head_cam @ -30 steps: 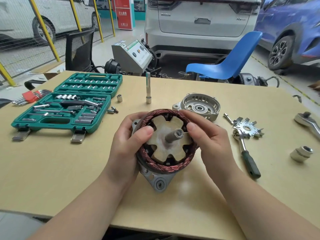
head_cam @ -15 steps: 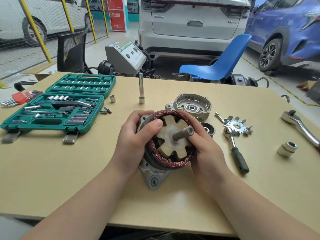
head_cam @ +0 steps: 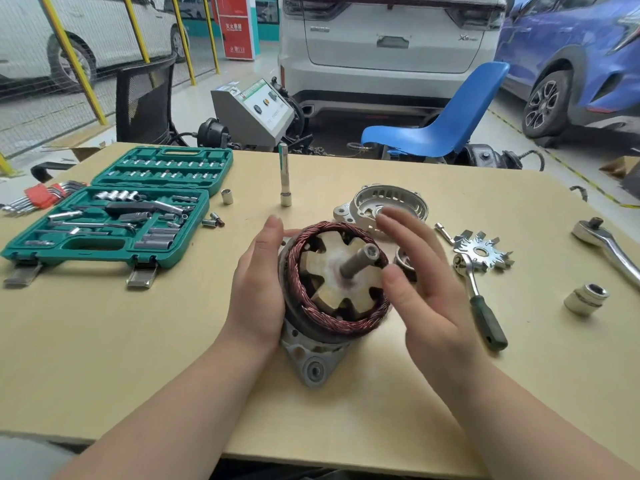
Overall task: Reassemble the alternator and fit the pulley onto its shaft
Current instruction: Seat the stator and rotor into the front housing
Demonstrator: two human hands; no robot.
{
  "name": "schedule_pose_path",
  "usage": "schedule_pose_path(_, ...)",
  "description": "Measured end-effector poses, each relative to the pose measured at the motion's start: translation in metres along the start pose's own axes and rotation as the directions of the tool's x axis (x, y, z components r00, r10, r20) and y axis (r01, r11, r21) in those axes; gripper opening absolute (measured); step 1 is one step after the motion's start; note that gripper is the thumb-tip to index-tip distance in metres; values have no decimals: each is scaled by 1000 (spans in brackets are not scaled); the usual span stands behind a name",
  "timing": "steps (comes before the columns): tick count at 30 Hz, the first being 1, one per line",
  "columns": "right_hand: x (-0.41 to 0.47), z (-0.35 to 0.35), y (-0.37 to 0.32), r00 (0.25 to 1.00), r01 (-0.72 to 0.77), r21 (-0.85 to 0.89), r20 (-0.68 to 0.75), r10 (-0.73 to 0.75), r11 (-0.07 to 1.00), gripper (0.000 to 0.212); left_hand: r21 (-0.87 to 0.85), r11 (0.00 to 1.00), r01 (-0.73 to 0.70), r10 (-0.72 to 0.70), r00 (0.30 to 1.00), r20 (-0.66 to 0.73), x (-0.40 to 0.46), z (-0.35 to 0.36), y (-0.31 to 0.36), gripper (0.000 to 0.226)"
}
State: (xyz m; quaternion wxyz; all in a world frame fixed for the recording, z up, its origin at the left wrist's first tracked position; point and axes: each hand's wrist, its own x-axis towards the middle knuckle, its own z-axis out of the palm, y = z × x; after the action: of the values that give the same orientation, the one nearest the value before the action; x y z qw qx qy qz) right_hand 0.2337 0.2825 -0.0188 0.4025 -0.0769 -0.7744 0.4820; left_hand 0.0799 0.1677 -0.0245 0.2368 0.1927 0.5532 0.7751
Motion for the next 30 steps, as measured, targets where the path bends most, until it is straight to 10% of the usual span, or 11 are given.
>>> schedule_pose_path(10,0,28,1,991,-57,69,-120,65,996,20,104,993,-50,58,996,-73,-9,4,-11,64)
schedule_pose_path(18,17,-9,7,911,-140,362,-319,264,922,34,210,954,-213,151,949,278,6,22,11,38)
schedule_pose_path(30,69,-77,37,768,-416,664,-110,631,622,40,134,940,-314,207,838,505,51,82,13,27)
